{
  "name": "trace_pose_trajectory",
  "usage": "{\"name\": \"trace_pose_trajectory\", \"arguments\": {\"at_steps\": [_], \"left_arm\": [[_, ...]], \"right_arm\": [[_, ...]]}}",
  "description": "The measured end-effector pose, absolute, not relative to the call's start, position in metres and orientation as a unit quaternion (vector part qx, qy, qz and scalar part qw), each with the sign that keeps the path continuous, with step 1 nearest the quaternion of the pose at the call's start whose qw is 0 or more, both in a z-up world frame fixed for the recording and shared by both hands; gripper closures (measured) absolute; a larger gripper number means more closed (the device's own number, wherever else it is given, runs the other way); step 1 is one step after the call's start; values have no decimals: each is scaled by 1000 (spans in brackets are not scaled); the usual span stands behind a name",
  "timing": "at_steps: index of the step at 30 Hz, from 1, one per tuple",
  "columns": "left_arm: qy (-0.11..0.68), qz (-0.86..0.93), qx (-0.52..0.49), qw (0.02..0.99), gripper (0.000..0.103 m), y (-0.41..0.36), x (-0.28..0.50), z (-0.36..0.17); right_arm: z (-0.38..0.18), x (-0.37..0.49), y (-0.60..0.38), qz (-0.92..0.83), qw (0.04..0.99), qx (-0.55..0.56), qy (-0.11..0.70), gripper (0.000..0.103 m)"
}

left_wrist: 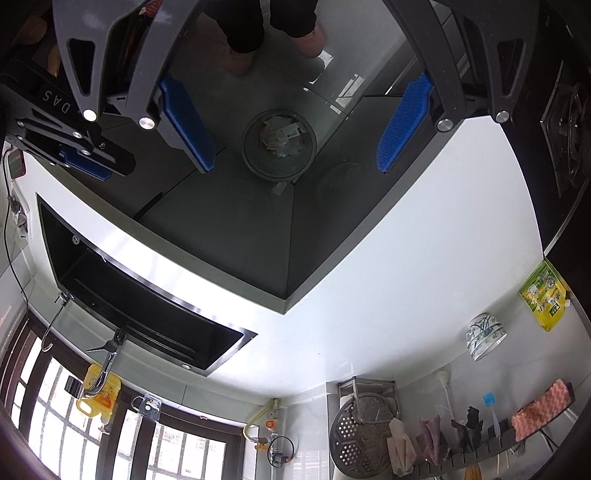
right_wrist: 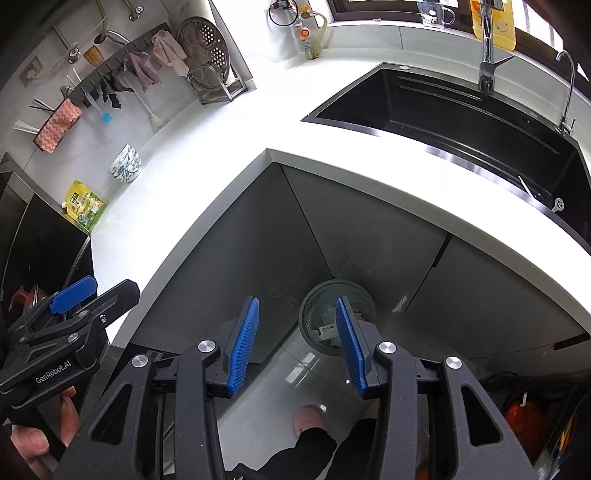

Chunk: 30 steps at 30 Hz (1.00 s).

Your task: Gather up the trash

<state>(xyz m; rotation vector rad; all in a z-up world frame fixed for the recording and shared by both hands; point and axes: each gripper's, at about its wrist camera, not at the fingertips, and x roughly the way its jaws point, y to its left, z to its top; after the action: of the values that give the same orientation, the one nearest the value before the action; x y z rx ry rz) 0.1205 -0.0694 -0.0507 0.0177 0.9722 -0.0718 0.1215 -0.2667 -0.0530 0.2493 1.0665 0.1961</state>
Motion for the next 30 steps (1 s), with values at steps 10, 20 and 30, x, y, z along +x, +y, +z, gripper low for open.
{"name": "trace_pose_trajectory", "arguments": {"at_steps": [10, 20, 30], "left_arm": [[457, -23, 13, 889, 9, -67, 121, -43], [460, -12, 15, 888, 7, -67, 126, -43], [459, -11, 14, 888, 7, -68, 129, -43]], "right_arm": [[-49, 128, -268, 98, 851, 115, 503, 61], [-48, 135, -266, 103, 852, 112, 501, 61], [-47, 138, -265, 103, 852, 110, 501, 60]]}}
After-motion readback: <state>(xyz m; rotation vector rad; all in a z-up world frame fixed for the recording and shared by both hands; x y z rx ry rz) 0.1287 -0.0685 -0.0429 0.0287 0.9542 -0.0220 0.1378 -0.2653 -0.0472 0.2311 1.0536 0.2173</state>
